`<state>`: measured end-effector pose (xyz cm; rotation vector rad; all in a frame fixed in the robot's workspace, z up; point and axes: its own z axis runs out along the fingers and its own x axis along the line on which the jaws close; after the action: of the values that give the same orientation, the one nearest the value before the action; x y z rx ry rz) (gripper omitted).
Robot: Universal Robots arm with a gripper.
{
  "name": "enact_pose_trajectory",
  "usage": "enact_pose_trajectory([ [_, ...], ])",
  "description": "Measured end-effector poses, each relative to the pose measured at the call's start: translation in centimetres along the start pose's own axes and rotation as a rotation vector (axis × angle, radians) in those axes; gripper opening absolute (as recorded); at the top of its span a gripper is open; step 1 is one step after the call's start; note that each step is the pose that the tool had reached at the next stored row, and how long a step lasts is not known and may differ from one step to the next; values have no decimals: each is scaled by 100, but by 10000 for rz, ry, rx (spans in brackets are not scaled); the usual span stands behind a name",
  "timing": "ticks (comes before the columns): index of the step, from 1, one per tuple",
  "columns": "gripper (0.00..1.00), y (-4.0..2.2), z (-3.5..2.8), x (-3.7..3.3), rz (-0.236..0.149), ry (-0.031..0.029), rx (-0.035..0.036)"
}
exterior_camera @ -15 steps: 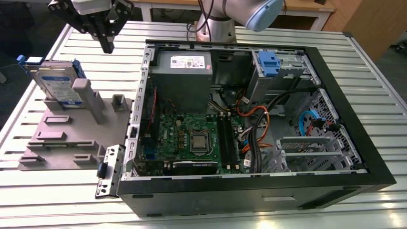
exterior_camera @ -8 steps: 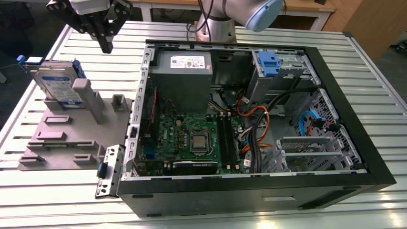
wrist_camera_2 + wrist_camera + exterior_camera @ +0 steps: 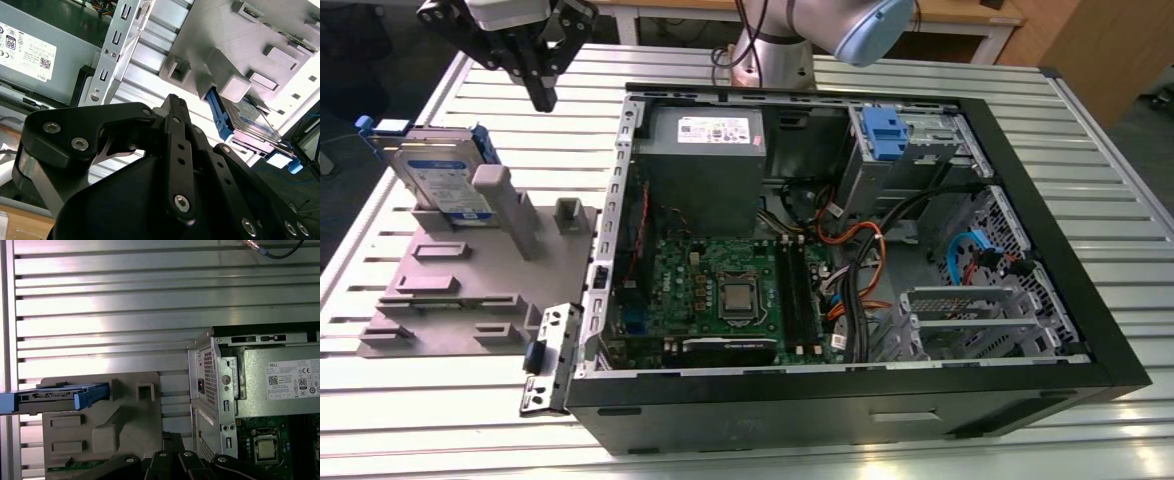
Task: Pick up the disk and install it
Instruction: 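Reach for the disk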
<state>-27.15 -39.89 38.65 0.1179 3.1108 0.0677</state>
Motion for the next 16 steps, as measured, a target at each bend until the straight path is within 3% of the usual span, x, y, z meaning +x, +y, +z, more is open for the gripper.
enact_pose_trajectory([
  [8, 11, -7, 19, 90, -1, 1, 1],
  [16, 11, -20, 45, 318, -1, 0, 0],
])
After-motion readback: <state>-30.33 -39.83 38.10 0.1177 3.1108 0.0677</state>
